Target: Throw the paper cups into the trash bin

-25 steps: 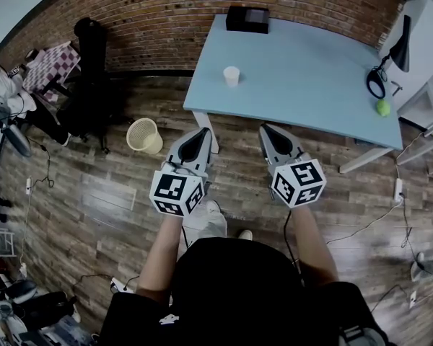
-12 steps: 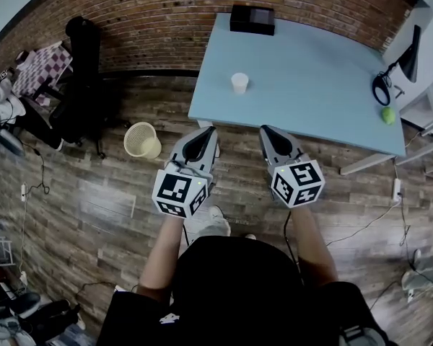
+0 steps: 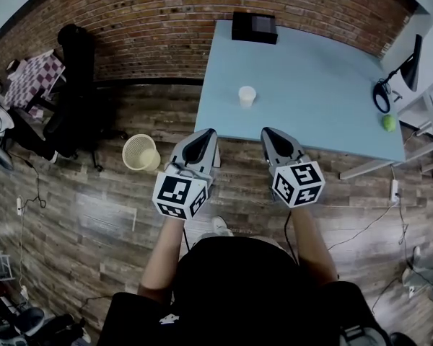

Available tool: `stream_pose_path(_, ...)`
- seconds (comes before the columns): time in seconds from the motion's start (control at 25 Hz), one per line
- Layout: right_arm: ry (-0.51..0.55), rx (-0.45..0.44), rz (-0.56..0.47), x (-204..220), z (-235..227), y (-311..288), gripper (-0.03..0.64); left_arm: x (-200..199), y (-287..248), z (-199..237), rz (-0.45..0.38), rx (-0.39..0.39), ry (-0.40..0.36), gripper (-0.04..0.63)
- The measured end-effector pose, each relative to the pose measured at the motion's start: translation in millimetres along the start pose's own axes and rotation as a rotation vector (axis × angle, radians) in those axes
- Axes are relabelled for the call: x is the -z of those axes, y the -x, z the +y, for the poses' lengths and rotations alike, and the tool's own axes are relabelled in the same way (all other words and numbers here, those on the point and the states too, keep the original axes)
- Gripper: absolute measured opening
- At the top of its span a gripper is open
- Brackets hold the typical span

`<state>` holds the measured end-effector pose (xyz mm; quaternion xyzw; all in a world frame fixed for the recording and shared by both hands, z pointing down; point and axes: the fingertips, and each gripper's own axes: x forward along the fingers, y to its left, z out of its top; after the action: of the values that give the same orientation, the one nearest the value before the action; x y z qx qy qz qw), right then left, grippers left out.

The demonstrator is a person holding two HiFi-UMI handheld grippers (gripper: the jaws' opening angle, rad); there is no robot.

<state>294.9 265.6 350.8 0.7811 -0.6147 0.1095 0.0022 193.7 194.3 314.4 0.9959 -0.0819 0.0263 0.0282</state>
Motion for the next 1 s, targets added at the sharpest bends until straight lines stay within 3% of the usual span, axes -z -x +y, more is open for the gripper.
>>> stream_pose_path(0.44,-0.006,0.043,0.025,2,-1,-41,0.005,7,-8,49,-0.004,0.021,0.033,0.009)
stream_pose_path(1.0,0.001,-0.013,0.105,12,-56,-103,0.005,15,-52,89,0.042,-0.069,0.056,0.009)
